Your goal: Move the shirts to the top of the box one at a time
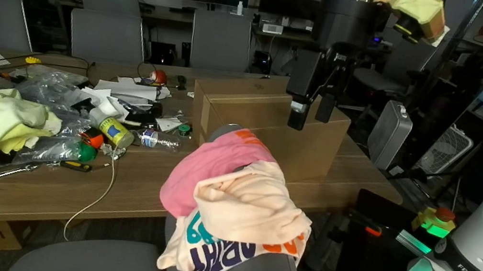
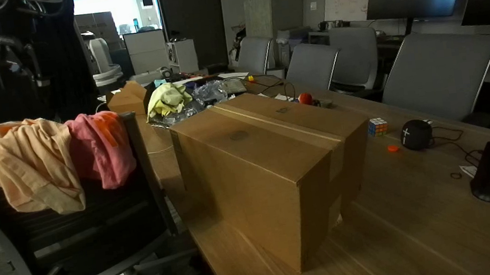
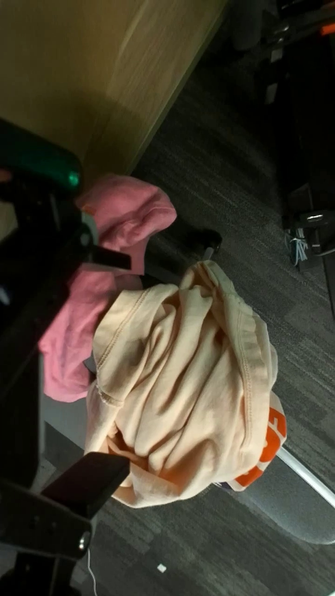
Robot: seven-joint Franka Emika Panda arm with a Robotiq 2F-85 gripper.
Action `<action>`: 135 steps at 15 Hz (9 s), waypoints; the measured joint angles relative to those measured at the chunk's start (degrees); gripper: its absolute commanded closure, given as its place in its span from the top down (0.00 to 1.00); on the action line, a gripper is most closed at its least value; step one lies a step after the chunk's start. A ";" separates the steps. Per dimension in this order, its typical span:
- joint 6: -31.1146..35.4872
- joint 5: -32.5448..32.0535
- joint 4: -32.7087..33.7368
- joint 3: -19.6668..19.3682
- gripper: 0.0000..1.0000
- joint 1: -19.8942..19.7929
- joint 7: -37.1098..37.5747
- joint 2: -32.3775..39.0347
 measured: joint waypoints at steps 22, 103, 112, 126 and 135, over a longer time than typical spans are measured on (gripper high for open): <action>-0.54 -0.52 7.22 7.69 1.00 7.35 -0.03 17.76; -6.92 -0.37 23.10 -13.24 0.05 -16.06 28.86 13.11; 2.99 -4.97 28.44 -14.08 0.05 -17.67 42.33 17.62; 6.90 -23.51 30.07 -15.13 0.59 -21.31 76.54 17.62; 6.04 -13.33 25.65 -14.66 1.00 -14.77 66.63 18.22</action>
